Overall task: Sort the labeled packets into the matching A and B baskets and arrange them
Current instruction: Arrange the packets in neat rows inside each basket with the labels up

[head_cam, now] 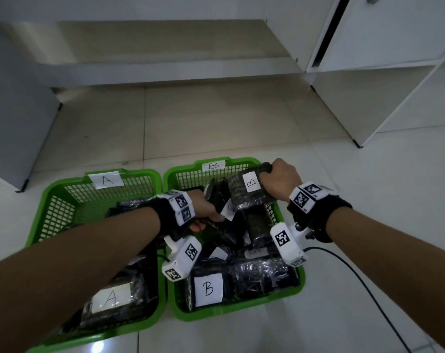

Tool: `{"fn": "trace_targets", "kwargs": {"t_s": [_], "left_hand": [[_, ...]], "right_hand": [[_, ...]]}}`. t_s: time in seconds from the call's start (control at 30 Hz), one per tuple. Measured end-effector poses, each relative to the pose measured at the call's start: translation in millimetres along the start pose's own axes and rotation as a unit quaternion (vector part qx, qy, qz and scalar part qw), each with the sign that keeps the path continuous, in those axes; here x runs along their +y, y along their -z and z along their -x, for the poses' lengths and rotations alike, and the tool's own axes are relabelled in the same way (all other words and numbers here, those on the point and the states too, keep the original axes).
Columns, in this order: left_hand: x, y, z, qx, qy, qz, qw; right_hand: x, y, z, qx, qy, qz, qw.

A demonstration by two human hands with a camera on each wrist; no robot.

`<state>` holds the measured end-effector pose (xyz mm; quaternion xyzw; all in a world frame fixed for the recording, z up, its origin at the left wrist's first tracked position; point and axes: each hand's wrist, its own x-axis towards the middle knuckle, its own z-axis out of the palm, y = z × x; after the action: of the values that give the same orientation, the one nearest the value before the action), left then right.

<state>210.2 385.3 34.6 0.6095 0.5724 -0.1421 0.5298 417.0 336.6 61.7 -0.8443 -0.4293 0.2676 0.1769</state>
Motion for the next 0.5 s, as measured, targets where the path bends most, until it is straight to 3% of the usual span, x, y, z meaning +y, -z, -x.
{"fn": "trace_targets", "kwargs": {"t_s": [0.17, 0.33, 0.4, 0.5], "left_hand": [[6, 38, 30, -0.049, 0.033, -0.023, 0.998], [-9, 81, 56, 0.017, 0.031, -0.040, 0.999], [-20, 93, 64, 0.030, 0.034, 0.002, 0.999], [-32, 101, 73, 0.057, 0.034, 0.092, 0.994]], "right_hand": [[-7, -1, 4, 0.024, 0.044, 0.101, 0.994], [-19, -6, 10, 0.013, 0.080, 0.228, 0.970], [-26, -9, 11, 0.025, 0.131, 0.290, 0.948], [-47, -20, 15, 0.024, 0.239, 0.267, 0.933]]}}
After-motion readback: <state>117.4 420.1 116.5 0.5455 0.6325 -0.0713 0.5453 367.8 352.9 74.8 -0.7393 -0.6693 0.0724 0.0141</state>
